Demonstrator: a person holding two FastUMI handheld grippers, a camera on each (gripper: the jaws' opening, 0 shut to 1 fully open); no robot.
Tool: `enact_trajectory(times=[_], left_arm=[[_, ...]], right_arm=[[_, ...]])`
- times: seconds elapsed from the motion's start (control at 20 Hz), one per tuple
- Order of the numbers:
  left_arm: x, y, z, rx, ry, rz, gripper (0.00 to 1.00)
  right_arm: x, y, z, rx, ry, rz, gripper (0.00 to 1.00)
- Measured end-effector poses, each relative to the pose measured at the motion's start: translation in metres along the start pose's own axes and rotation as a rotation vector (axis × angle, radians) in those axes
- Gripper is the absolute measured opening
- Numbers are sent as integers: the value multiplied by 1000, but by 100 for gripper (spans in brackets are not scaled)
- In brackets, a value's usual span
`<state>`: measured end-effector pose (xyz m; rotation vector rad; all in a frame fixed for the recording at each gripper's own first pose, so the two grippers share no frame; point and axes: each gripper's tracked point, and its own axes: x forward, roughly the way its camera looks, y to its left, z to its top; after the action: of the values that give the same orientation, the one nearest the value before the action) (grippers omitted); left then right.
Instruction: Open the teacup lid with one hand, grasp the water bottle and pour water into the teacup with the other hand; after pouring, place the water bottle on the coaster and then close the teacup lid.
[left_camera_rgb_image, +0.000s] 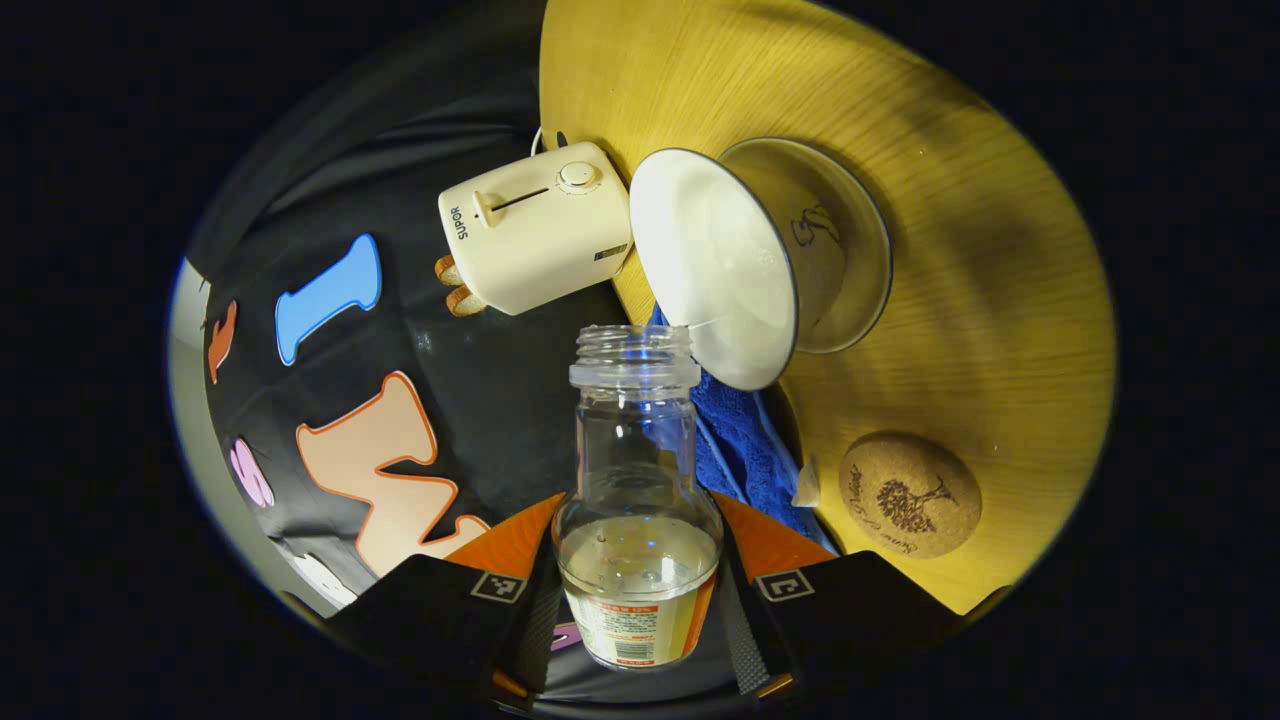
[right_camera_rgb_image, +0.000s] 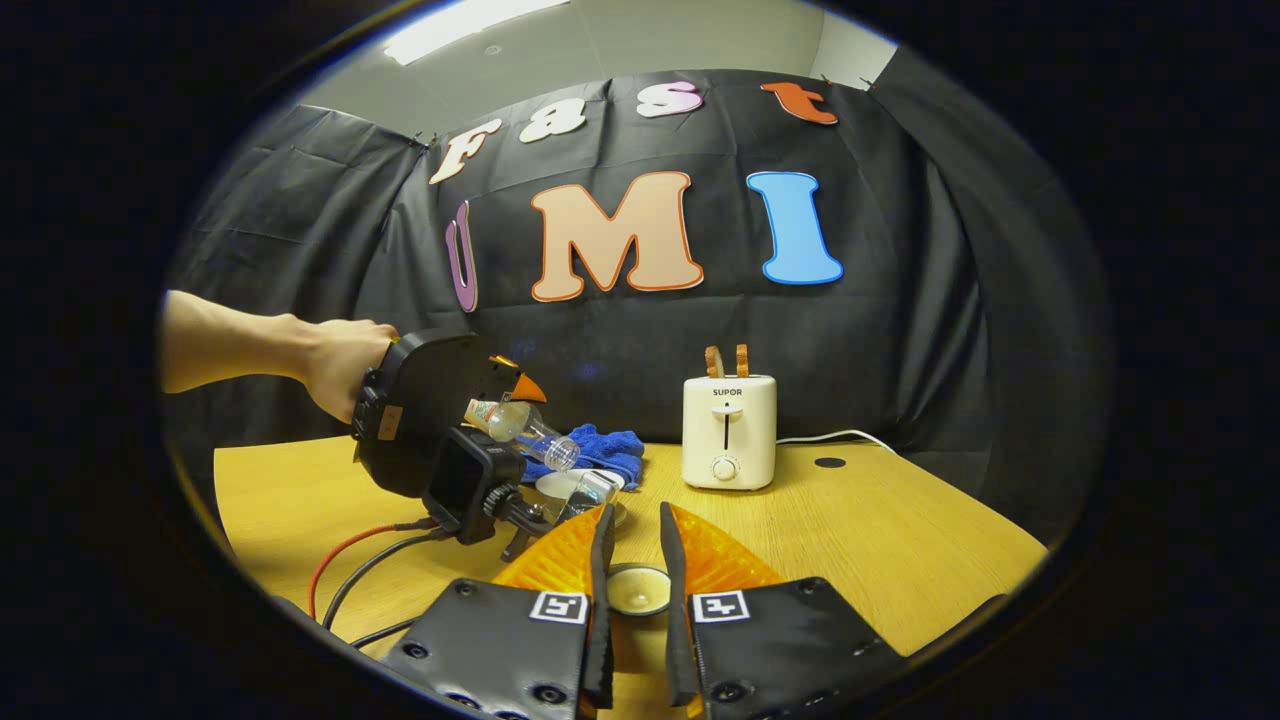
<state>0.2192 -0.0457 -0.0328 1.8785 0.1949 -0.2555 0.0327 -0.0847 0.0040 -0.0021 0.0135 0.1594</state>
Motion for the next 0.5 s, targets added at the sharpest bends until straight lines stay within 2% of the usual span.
enact_trajectory(times=[0.1,0.2,0.3,0.4,0.5], left_arm=[[-2,-9,4,-133,-25,-20,66],[-7,-11,7,-278,-57,-29,68],[-12,-10,7,-463,-96,-33,67],[-12,-4,12,-737,-154,-44,67],[-12,5,15,-1100,-236,-19,67]], right_arm=[[0,-2,0,-2,-1,-10,24],[0,-14,1,-2,-5,-53,24],[0,-24,2,-3,-7,-90,24],[0,-25,2,-2,-6,-97,24],[0,-25,3,-4,-8,-96,24]])
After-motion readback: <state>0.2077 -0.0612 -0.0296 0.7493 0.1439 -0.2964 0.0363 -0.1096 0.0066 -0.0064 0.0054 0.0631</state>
